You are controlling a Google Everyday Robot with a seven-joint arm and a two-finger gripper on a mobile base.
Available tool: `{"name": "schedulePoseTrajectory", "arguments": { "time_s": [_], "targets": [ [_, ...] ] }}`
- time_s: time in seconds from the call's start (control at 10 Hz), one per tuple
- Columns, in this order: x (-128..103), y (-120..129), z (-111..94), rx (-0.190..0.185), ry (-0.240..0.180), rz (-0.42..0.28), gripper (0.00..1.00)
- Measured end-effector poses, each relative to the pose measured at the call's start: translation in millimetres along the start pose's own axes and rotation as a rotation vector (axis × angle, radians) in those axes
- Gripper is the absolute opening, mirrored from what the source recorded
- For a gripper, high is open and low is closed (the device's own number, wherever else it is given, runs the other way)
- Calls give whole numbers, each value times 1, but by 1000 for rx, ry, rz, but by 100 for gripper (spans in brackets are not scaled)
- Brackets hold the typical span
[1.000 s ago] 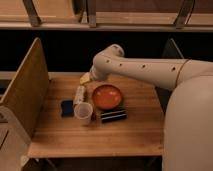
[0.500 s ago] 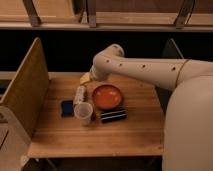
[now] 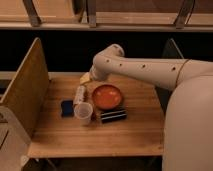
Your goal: Drag the ceramic bowl in a circle
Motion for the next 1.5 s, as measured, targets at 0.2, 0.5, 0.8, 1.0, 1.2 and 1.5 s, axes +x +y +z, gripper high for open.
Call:
{"name": "schedulePoseTrajectory", "arguments": {
  "time_s": [0.2, 0.5, 0.8, 1.0, 1.2, 1.5],
  "targets": [
    [0, -1, 0, 1, 0, 1, 80],
    [0, -20, 2, 42, 4, 28, 80],
    [2, -53, 12, 107, 30, 84, 80],
    [3, -74, 22, 146, 54, 127, 80],
    [4, -85, 27, 173, 67, 153, 80],
    [4, -84, 27, 172, 68, 152, 80]
  ]
}}
